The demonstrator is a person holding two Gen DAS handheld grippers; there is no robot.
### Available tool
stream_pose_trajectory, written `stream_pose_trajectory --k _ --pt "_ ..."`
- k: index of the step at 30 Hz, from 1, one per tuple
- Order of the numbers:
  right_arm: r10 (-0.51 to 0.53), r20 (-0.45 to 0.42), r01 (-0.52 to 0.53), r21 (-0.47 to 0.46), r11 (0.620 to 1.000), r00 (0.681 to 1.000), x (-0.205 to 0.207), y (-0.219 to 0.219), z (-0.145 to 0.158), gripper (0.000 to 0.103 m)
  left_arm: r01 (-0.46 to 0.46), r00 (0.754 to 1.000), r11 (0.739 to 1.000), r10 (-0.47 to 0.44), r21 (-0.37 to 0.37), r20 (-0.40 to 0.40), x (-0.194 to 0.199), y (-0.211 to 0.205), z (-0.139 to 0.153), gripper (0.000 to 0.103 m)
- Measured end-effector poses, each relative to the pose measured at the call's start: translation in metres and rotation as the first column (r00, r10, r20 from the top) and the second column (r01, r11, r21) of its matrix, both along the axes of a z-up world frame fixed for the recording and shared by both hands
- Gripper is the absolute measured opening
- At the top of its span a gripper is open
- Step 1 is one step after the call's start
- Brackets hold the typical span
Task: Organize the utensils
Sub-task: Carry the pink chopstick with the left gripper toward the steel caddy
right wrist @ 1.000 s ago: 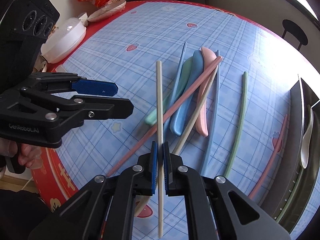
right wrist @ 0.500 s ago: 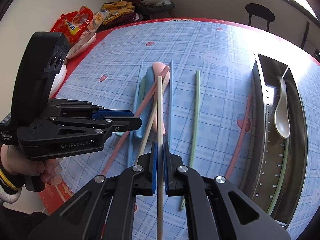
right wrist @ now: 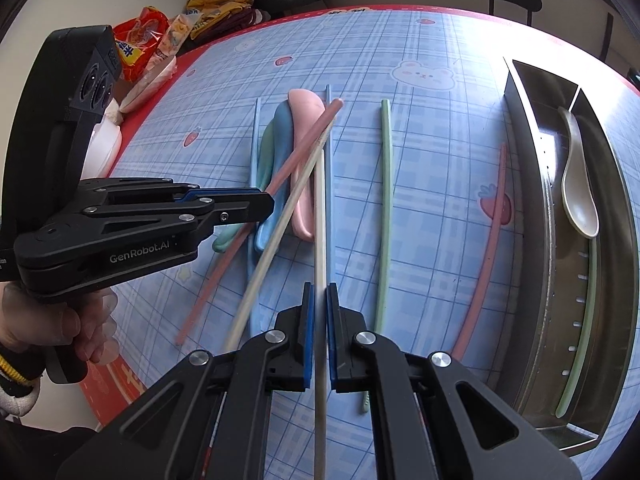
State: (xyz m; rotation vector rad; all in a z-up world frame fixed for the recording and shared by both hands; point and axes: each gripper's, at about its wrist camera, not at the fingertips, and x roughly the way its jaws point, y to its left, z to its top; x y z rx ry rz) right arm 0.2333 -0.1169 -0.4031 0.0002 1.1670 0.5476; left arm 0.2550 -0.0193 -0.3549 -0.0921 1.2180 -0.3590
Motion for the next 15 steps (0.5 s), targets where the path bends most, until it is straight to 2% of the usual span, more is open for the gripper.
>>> stream_pose_trajectory --k 8,15 --pt "-0.011 -0.029 0.011 -0.013 1.0 1.0 0.002 0.003 -0.007 0.006 0.005 1.0 1.0 -0.005 -0.014 -0.014 0.003 -0.01 -0.009 0.011" --pt "-0.019 -0.034 0.019 -0.008 1.0 0.999 0.002 0.006 -0.005 0.006 -0.037 0.999 0.998 0.037 -0.049 -0.003 -0.01 0.005 -0.005 0.011"
